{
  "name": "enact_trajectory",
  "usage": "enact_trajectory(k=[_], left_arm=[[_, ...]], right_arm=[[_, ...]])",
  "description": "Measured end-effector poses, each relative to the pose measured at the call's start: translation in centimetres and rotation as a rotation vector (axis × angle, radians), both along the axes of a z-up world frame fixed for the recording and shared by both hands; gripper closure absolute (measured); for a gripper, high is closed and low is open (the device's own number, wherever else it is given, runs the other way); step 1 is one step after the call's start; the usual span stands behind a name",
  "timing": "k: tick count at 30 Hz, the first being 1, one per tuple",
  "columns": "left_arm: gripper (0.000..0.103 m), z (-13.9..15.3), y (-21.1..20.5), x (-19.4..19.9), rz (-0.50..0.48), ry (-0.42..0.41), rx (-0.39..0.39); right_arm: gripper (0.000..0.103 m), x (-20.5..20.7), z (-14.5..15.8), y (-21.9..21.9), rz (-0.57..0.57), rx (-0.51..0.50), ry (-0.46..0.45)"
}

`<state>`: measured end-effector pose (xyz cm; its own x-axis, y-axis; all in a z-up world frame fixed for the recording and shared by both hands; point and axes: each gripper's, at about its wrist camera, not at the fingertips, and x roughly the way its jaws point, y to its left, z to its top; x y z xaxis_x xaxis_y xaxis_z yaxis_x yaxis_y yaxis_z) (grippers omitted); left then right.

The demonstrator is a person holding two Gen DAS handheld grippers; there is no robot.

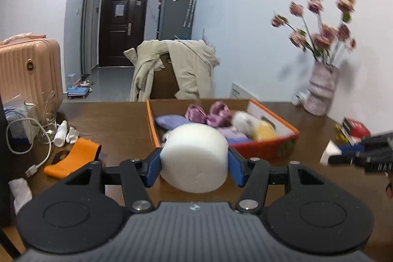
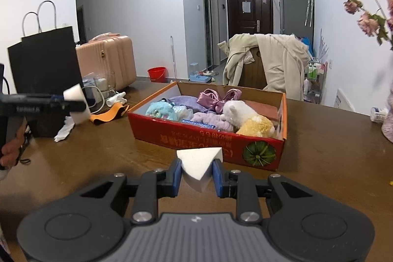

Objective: Organize soft objects
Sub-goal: 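Carry the tape roll and sponge into the box and open both grippers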

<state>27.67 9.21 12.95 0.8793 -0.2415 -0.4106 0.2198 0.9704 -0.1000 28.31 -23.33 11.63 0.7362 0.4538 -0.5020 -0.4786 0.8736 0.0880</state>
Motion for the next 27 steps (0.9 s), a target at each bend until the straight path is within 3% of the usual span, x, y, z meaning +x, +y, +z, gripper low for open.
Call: enact_trajectory(k=[8, 12, 17, 18, 19, 21, 24, 27], left_arm=[[0.046, 0.0, -0.6, 11.0, 0.01, 0.05, -0.004], [0.044, -1.9, -1.6, 16.0, -0.002, 0.094, 0.04], [0.043, -5.8, -2.6, 20.7, -0.001, 0.132, 0.101], [0.041, -6.7, -2.6, 21.3, -0.009, 0.15, 0.099], [0.035, -7.4, -2.7, 21.2, -0.031, 0.095, 0.123], [0.032, -8.3, -3.7, 20.3, -0.057, 0.03, 0.204], [0.027, -8.9, -3.2, 19.6, -0.047, -0.017, 0.153], [0.027, -9.9, -3.6, 18.6, -0.027, -0.103, 0.178]], right_arm=[[0.076, 9.3, 0.0, 1.1, -0.045, 0.074, 0.023], [0.075, 14.4, -1.5, 2.2, -0.043, 0.075, 0.08], [0.071, 18.8, -5.3, 4.2, -0.039, -0.003, 0.134], [0.071, 19.2, -5.9, 4.2, -0.051, 0.004, 0.114], [0.068, 19.6, -6.3, 4.2, -0.055, -0.002, 0.102], [0.064, 20.1, -7.4, 4.2, -0.039, 0.01, 0.105], [0.063, 18.9, -8.7, 3.9, -0.034, 0.048, 0.012], [0.062, 18.8, -8.9, 3.6, -0.025, 0.073, 0.0]])
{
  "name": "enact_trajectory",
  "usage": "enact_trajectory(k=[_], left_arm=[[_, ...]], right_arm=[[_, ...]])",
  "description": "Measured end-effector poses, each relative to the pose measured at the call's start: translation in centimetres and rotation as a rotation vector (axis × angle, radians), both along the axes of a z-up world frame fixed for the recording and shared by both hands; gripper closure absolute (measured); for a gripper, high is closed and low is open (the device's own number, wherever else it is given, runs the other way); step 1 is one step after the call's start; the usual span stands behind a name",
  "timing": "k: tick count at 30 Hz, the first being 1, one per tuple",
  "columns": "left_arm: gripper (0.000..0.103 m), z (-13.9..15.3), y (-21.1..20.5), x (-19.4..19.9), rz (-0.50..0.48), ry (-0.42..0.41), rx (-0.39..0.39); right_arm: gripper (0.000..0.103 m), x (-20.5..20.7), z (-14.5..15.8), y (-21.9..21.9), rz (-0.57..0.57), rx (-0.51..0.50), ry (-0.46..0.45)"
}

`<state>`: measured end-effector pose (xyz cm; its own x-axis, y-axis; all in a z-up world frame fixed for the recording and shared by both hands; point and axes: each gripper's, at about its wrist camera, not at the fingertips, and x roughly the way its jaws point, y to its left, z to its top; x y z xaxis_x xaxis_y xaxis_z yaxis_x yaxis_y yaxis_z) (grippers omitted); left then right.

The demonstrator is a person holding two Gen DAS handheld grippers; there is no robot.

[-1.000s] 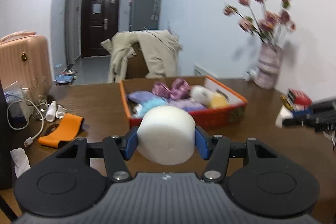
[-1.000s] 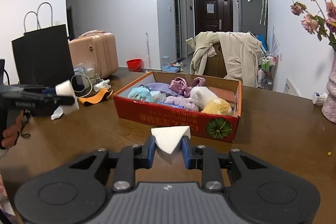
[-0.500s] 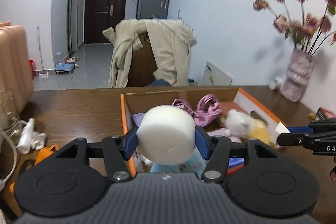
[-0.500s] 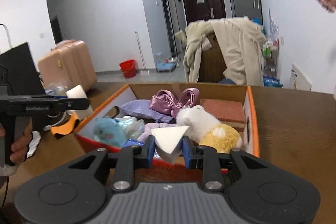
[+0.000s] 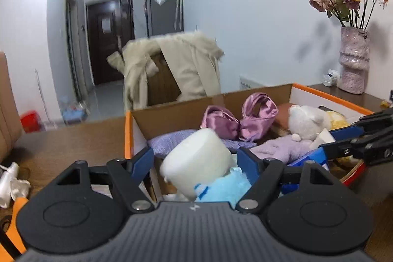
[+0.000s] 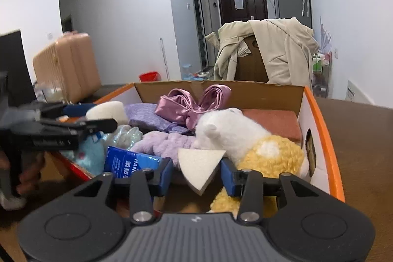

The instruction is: Organize soft objects

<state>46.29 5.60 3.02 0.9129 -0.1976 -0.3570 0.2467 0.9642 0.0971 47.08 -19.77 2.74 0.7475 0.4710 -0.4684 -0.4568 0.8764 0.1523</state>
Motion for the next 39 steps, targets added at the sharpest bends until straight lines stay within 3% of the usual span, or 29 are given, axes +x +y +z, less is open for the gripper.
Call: enact_trajectory(k=[2, 14, 19, 21, 22, 23, 28, 32, 36, 39], left_arm=[[0.027, -0.1, -0.3, -0.1, 0.015, -0.009, 0.016], [0.026, 0.2, -0.2, 0.3, 0.003, -0.002, -0.004], [0.023, 0.4, 0.5, -0.2, 0.012, -0.026, -0.055], [0.021, 0.5, 0.6, -1.6, 0.06, -0.067, -0.078], [0.014, 0.5, 0.5, -2.5, 0.074, -0.078, -0.083], [0.01, 0.5, 0.3, -3.5, 0.095, -0.079, -0.083], [0.007, 0.6, -0.2, -9.1, 0.152, -0.054, -0.144], [0.005, 0.8, -1.1, -14.1, 0.182, -0.076, -0.125], [0.004, 0.9, -1.4, -19.8, 0.215, -0.099, -0.123], [0.0, 1.2, -1.2, -23.5, 0.202, -0.044, -0.104]], right_arm=[[0.062, -0.4, -0.3, -0.1, -0.003, -0.003, -0.044], [0.056, -0.3, 0.0, -0.1, -0.024, 0.004, -0.045], [0.051, -1.1, 0.2, 0.2, -0.078, -0.009, -0.09], [0.035, -2.5, 0.4, -0.2, -0.119, 0.005, -0.159], [0.023, -3.7, 0.6, -0.5, -0.137, 0.024, -0.201], [0.018, -4.6, 0.7, -0.6, -0.15, 0.033, -0.227], [0.018, -10.1, 1.0, -0.3, -0.18, 0.016, -0.303], [0.017, -14.8, 1.6, 0.3, -0.173, 0.01, -0.31], [0.012, -20.6, 2.1, 0.1, -0.172, 0.059, -0.32], [0.009, -25.3, 1.8, -0.8, -0.238, 0.121, -0.321]])
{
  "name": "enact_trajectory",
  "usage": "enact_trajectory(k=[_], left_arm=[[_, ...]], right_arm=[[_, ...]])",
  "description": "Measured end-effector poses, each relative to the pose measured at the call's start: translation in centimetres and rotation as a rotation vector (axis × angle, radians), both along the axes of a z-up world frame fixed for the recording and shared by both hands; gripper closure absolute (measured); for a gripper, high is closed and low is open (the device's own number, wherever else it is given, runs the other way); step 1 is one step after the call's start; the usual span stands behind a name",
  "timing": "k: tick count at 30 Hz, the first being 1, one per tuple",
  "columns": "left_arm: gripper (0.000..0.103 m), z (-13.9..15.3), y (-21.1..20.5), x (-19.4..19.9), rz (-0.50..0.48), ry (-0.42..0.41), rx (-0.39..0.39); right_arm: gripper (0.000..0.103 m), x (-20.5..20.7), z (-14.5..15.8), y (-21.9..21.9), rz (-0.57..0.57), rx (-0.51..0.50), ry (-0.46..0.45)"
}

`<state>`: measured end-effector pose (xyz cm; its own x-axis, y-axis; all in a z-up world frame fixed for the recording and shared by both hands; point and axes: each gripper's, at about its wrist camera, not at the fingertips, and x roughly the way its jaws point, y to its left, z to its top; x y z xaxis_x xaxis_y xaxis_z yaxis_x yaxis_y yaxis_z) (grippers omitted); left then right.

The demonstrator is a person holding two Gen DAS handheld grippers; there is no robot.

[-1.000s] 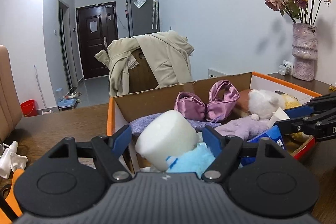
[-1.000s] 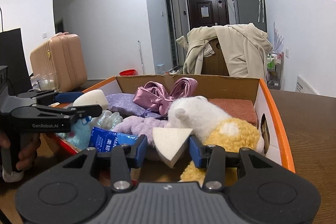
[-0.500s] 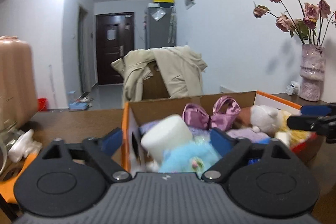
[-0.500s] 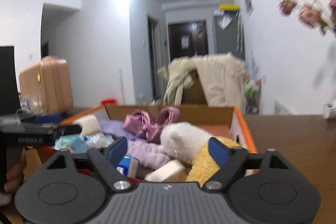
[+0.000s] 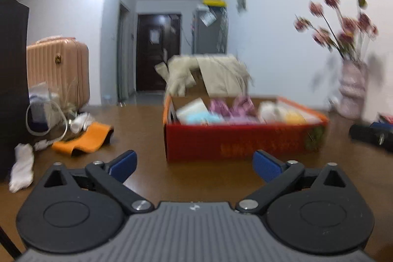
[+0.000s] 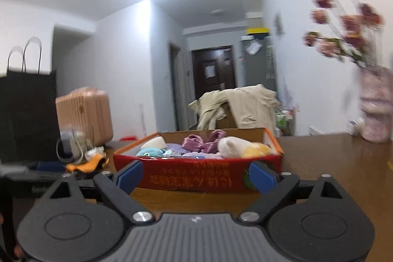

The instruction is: Organize soft objects

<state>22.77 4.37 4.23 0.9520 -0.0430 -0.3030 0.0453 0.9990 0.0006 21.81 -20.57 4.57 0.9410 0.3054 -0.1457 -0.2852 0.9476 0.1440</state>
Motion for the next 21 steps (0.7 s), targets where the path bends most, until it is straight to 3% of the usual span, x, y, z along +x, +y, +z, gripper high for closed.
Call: enact_trajectory(k=[3, 7, 10, 13, 16, 21], left_arm=[[0.0, 0.1, 0.1, -5.3, 0.028, 0.007, -0.038], [0.0, -1.0, 0.0, -11.3, -0.033, 0.012, -0.14], [0.0, -1.1, -1.0, -14.8, -0.022, -0.072, -0.053], [0.0, -1.7, -1.6, -15.6, 0.009, -0.011, 0.016], [0.0, -2.5, -1.1, -15.5, -0.006, 0.038, -0.02], [0.0, -3.3, -0.2, -14.5, 0.049, 0.078, -0.041]], right_arm=[[0.004, -4.4, -0.1, -1.5, -0.044, 0.101, 0.045], [0.0, -9.3, -1.3, -1.7, -0.045, 0.003, 0.081], [0.0, -11.3, -2.8, -1.6, -0.056, -0.052, 0.135], [0.0, -13.2, -2.7, -1.6, -0.044, -0.045, 0.15], [0.0, -13.6, -2.7, -2.0, -0.042, -0.003, 0.192], [0.0, -13.1, -3.2, -1.5, -0.047, -0.033, 0.237]])
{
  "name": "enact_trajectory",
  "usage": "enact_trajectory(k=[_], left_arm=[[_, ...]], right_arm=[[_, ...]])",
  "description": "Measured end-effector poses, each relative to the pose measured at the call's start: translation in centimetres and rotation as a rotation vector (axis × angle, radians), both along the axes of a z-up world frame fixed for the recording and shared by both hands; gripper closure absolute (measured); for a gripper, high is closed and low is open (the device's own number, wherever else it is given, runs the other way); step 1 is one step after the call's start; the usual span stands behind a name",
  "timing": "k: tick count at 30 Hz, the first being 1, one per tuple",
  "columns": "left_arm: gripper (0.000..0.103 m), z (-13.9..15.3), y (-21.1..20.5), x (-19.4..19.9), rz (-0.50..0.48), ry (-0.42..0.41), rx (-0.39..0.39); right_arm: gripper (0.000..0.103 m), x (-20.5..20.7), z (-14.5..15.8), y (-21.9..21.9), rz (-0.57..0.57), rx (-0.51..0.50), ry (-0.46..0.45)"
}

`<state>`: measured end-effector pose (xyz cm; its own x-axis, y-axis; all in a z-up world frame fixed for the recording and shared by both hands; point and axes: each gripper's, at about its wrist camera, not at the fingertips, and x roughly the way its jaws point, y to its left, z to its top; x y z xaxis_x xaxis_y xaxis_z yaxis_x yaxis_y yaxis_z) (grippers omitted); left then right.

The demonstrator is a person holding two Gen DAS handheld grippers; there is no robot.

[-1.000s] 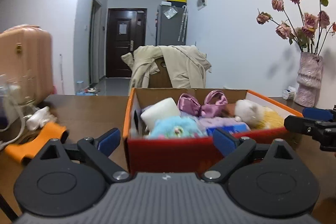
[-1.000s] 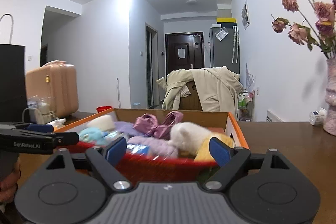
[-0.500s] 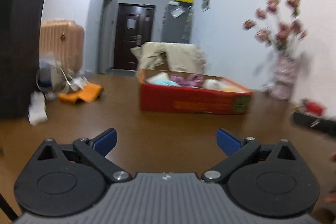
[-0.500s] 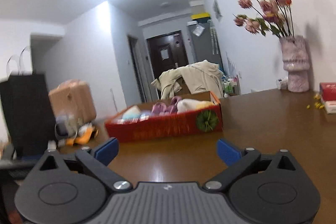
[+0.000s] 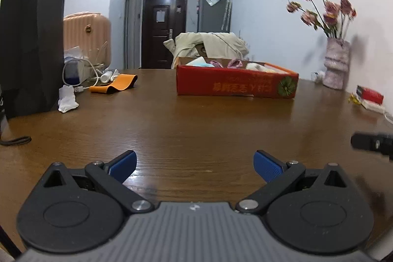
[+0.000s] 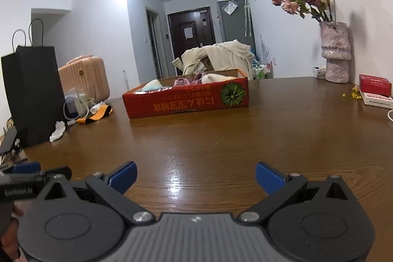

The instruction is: Organize soft objects

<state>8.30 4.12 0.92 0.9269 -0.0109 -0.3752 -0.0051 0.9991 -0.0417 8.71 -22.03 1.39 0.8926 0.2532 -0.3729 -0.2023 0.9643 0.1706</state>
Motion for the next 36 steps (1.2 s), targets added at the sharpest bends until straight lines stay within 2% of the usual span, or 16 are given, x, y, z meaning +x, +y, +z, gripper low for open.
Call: enact_trajectory(k=[15, 36], left_arm=[[0.0, -0.04, 0.13, 0.19, 0.02, 0.005, -0.011], [0.0, -0.16, -0.28, 0.18, 0.013, 0.0, 0.002]], right_arm=[[0.0, 0.86, -0.27, -0.06, 0.004, -0.003, 0.061], [0.0, 1.1, -0.31, -0.46, 0.009, -0.004, 0.065]])
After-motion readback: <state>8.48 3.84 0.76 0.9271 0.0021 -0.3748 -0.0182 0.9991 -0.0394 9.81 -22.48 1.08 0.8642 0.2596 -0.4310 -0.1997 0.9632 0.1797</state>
